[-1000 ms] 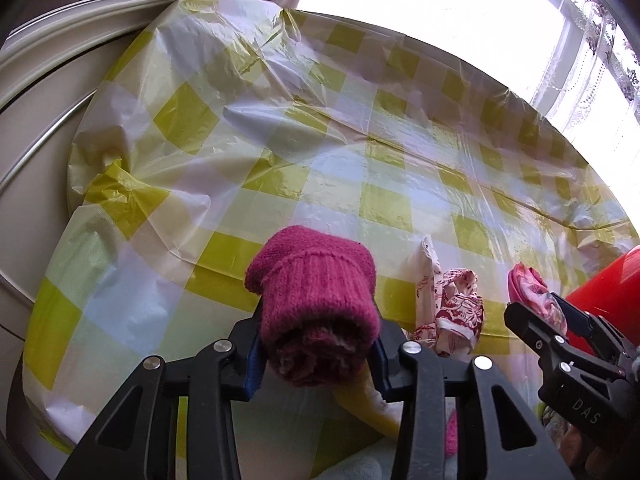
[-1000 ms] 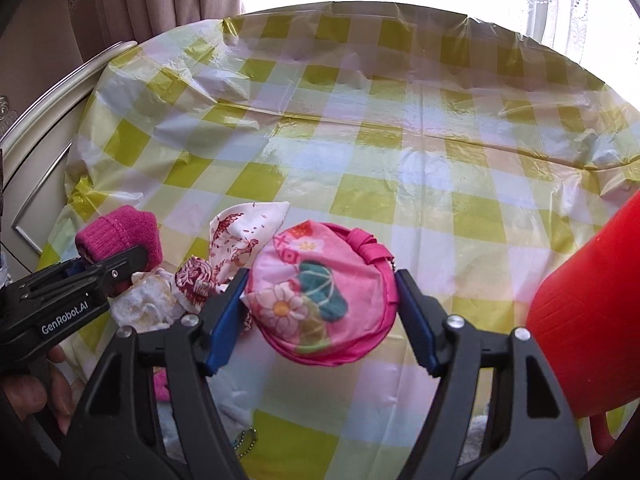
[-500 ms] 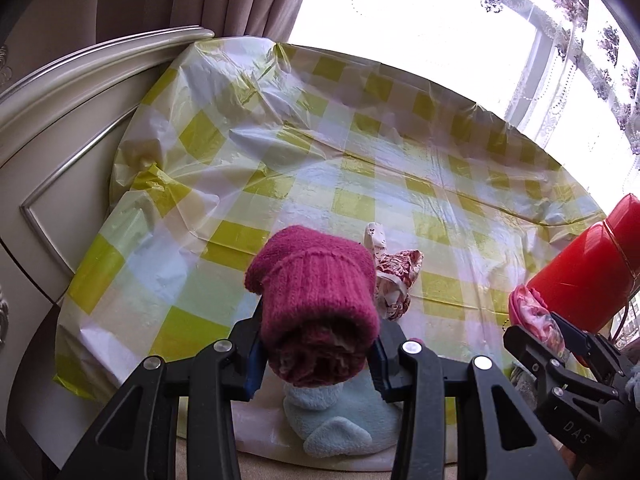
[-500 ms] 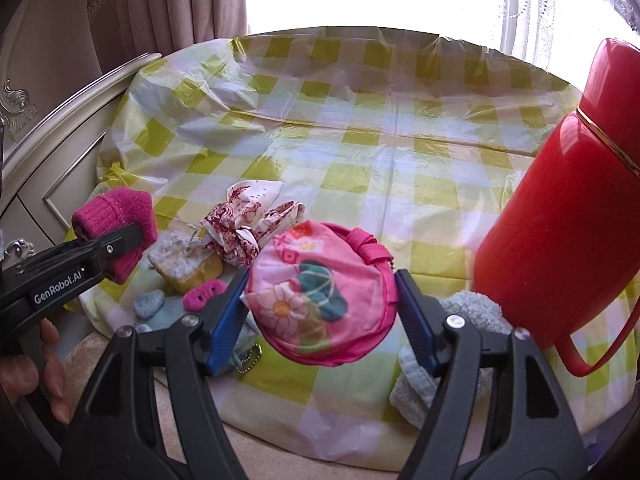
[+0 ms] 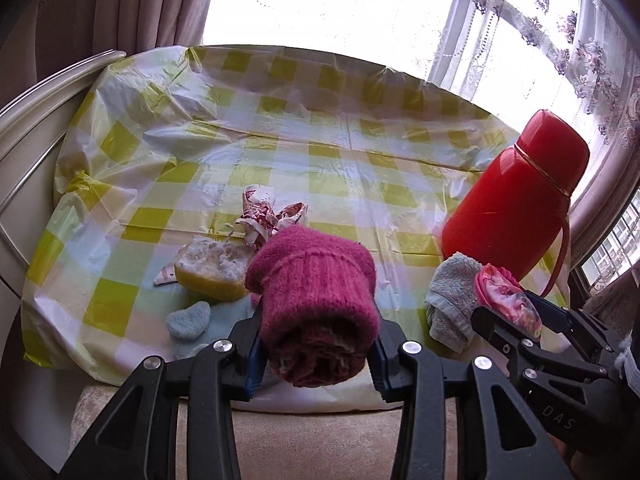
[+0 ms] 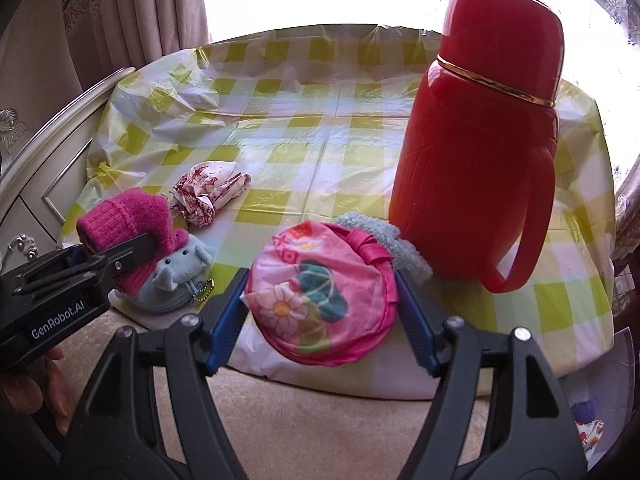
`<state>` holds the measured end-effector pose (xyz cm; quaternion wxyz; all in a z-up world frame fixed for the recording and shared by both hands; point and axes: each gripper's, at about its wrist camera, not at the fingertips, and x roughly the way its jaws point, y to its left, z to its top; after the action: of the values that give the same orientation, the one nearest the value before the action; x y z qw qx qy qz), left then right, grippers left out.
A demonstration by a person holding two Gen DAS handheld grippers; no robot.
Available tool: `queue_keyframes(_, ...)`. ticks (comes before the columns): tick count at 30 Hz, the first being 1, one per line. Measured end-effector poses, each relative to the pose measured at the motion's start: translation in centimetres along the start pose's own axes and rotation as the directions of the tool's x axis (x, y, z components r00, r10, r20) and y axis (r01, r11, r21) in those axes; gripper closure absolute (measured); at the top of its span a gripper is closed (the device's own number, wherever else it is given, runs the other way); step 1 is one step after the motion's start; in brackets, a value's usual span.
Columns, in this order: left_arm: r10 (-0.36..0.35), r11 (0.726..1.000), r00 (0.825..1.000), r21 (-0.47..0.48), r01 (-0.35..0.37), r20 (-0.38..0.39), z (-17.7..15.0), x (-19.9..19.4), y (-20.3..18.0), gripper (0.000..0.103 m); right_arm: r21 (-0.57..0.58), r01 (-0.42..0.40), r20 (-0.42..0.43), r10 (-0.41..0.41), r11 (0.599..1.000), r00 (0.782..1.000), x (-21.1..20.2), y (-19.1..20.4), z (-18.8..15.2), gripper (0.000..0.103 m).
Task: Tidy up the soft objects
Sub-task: 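Lift the pink sock and pink coin purse off the bed with both tools, then carry the sock and coin purse over the white box and release both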
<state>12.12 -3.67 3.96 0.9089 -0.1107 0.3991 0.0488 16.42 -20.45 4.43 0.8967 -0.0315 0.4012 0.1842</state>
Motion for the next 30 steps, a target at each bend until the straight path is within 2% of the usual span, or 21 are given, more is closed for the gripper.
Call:
queue_keyframes(9,-0.075,0.992,0.996,0.093,0.079,-0.044,-1.7,-0.2,-5.6,0.060,0.050,0.058,0.004,-0.058,0.997,0.998,-2.7,-4.4,-2.1,0.030)
queue_keyframes(17,-0.150,0.970,0.984,0.181,0.165,-0.091,-3.2,0.0,-10.9,0.060,0.105,0.135,-0.007,-0.135,0.985,0.991,-5.1,-9.0,-4.4,0.030)
queue_keyframes(23,-0.221,0.939,0.965,0.236,0.249,-0.140,-4.4,0.2,-15.2,0.060,0.184,0.222,-0.032,-0.220,0.958,0.975,-7.4,-14.1,-6.2,0.029)
queue_keyframes(30,-0.314,0.880,0.925,0.300,0.368,-0.214,-5.2,0.9,-21.0,0.060,0.286,0.363,-0.050,-0.364,0.887,0.930,-11.1,-21.2,-7.7,0.029)
